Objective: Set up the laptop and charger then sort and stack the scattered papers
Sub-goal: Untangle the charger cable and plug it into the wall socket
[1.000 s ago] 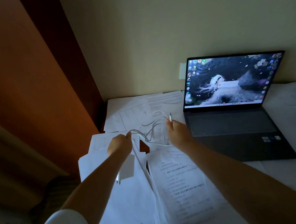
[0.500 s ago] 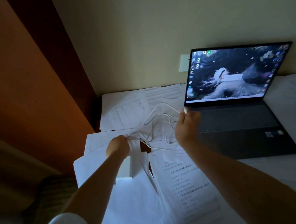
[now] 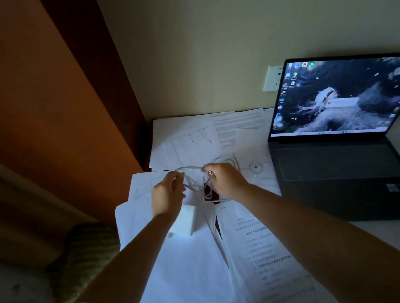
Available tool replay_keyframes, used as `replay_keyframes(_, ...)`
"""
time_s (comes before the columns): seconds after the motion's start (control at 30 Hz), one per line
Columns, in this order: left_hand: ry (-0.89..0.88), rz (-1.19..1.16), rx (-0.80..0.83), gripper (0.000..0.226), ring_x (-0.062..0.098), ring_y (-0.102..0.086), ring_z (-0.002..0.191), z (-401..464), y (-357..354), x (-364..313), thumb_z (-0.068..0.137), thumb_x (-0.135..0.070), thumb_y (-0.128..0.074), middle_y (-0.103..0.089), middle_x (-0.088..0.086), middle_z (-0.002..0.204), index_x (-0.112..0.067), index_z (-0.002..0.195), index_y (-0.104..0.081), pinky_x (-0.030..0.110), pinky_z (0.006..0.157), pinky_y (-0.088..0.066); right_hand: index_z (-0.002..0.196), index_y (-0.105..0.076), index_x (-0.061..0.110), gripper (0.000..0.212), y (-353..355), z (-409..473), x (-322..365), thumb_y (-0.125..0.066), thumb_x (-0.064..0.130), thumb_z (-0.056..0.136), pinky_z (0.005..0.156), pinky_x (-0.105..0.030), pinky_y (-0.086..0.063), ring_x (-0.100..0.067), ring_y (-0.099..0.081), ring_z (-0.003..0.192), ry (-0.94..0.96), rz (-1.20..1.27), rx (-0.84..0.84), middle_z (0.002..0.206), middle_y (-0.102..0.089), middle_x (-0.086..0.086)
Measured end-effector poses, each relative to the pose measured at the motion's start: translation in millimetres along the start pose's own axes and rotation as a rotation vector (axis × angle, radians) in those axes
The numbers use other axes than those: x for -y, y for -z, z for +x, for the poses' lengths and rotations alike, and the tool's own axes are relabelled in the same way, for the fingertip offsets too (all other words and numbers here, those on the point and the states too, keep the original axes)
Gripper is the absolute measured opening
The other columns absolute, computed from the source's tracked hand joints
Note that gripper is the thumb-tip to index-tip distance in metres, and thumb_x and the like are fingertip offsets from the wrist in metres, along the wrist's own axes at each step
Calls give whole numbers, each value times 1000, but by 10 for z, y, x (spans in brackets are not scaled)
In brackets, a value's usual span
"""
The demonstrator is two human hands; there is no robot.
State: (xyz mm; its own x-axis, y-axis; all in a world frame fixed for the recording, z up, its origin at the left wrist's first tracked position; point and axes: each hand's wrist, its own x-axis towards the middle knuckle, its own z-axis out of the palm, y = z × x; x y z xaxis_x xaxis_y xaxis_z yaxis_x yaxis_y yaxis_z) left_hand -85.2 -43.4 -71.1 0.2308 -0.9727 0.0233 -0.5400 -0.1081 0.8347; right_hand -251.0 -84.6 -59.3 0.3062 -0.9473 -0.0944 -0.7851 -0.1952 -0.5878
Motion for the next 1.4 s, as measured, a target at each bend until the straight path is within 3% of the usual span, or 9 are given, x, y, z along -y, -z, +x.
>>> replay_keyframes(0.13,94,-97,-52,20,12,-64,58,13,31,19,97,-21,-52,-68,5,75,-8,107,-64,12,50,-49,114,-59,14,22,-87,-61,-10,-44,12,98,79,-33,-52,-29,-65,93,-108,170,23,100,-68,-8)
replay_keyframes(0.33,307,-191,-138,12,20,-64,66,104,29,12,97,-25,-50,-68,6,85,-17,100,-59,19,51,-48,132,-35,4,32,210,-58,-122,-34,8,100,56,-33,-42,-27,-59,72,-303,-99,-373,93,-63,-16)
replay_keyframes(0.5,624,-231,-138,28,38,-63,101,323,-73,174,97,-38,-41,-65,16,110,-14,108,-51,47,92,-51,128,-40,3,30,502,-56,-250,-33,14,101,76,-42,-48,-36,-61,95,-548,297,-765,105,-62,-22)
replay_keyframes(0.63,728,-131,-95,28,33,-66,89,333,-51,-5,98,-23,-36,-65,17,107,-5,116,-46,38,73,-55,124,-48,-5,31,682,-83,-378,-35,11,100,84,-40,-43,-41,-58,103,-622,391,-927,112,-61,-28)
replay_keyframes(0.77,531,152,-51,43,33,-60,105,161,-75,-358,92,-7,-39,-60,16,121,-11,134,-40,36,77,-47,120,-59,-5,30,670,-231,-419,-41,7,99,90,-34,-38,-38,-57,111,-443,246,-770,117,-62,-25)
replay_keyframes(0.93,-82,282,-26,32,27,-59,100,-27,-344,-596,87,-5,-49,-63,11,113,-9,116,-59,35,80,-50,101,-62,-4,29,539,-312,-418,-43,17,100,73,-36,-46,-37,-64,84,-321,216,-656,89,-67,-25)
replay_keyframes(1.13,-234,156,88,29,24,-61,100,-45,-578,-785,90,-5,-49,-67,9,109,-8,113,-66,29,85,-46,77,-59,11,30,494,-386,-467,-45,26,99,52,-29,-49,-20,-60,56,-612,695,-318,65,-64,-10)
replay_keyframes(1.27,-188,230,504,37,16,-58,115,62,-716,-742,94,-28,-56,-64,-1,122,-21,130,-56,23,97,-41,75,-58,0,21,509,-416,-485,-51,7,93,54,-28,-55,-21,-63,56,-741,1042,-434,71,-60,-13)
replay_keyframes(1.4,-248,476,737,50,14,-47,128,160,-784,-626,86,-42,-64,-52,-8,139,-30,134,-53,33,107,-36,113,-49,4,23,525,-388,-479,-52,-4,92,50,-23,-56,-21,-61,68,-688,1303,-704,91,-56,-20)
